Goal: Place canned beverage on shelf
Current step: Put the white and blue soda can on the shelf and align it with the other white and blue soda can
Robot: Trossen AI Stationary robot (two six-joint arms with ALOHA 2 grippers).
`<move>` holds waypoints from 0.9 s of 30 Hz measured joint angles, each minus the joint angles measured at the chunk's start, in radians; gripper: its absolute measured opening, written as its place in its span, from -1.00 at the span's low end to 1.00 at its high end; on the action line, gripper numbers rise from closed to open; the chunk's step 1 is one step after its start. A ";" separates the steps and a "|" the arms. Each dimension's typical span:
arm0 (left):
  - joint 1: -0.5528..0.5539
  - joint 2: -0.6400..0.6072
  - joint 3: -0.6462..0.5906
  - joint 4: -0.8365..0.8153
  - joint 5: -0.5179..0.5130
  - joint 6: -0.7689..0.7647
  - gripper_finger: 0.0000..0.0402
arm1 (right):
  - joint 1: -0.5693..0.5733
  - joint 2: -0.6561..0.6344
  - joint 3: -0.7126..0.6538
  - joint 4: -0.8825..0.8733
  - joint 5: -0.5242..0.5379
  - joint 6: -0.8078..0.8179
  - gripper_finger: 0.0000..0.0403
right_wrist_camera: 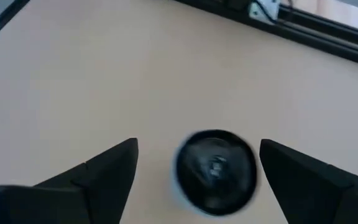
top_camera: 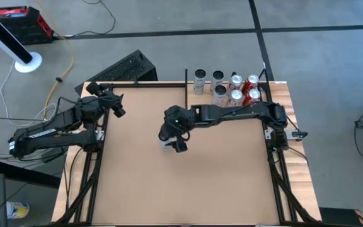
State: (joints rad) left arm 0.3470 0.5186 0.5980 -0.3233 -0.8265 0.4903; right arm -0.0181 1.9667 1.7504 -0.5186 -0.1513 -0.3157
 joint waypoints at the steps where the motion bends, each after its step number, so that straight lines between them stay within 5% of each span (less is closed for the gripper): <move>1: 0.000 0.000 0.000 0.000 0.000 -0.001 0.45 | -0.007 0.000 0.000 0.003 0.001 0.000 0.80; 27: 0.000 0.000 0.000 -0.001 -0.004 -0.002 0.45 | -0.040 0.054 -0.007 -0.009 -0.019 0.034 0.78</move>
State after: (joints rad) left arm 0.3470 0.5189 0.5983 -0.3241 -0.8300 0.4885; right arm -0.0580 2.0203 1.7435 -0.5281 -0.1703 -0.2817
